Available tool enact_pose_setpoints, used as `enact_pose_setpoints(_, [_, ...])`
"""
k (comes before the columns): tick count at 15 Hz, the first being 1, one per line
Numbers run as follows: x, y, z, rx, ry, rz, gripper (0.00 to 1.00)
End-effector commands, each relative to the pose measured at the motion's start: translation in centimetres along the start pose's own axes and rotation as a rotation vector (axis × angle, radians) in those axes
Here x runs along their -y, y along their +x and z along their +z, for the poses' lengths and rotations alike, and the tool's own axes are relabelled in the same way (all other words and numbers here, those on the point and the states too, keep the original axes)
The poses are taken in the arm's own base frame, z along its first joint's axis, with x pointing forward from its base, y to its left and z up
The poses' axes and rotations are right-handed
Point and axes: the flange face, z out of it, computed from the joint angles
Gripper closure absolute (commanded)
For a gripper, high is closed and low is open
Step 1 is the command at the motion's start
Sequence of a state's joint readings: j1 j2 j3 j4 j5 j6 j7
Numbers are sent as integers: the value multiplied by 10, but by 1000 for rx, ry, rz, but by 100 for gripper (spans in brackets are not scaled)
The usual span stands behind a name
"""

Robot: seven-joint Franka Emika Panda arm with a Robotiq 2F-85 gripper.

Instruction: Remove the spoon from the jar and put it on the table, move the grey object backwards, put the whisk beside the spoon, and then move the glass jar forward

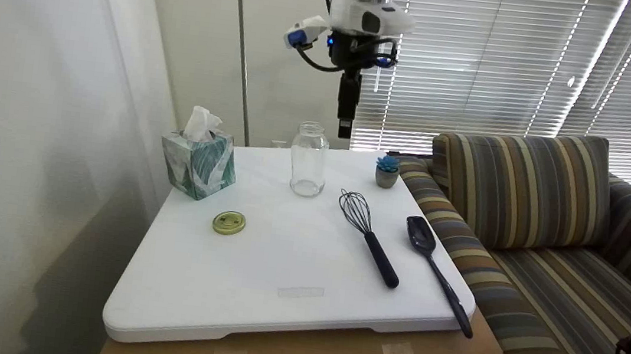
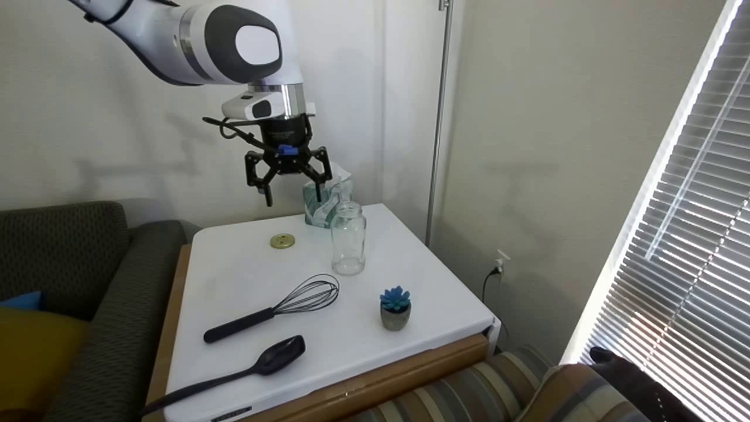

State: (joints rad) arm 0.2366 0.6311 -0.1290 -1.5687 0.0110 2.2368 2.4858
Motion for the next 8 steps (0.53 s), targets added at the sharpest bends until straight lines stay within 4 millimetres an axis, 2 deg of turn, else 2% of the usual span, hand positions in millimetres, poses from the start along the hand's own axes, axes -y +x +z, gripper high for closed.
enact_pose_setpoints(1, [33,-15,-1,38,18,-69,0])
enact_pose_setpoints(5, [67,-31,2,64,-8,-126,0])
enact_pose_setpoints(8, [79,-40,10,58,-39,-157,0])
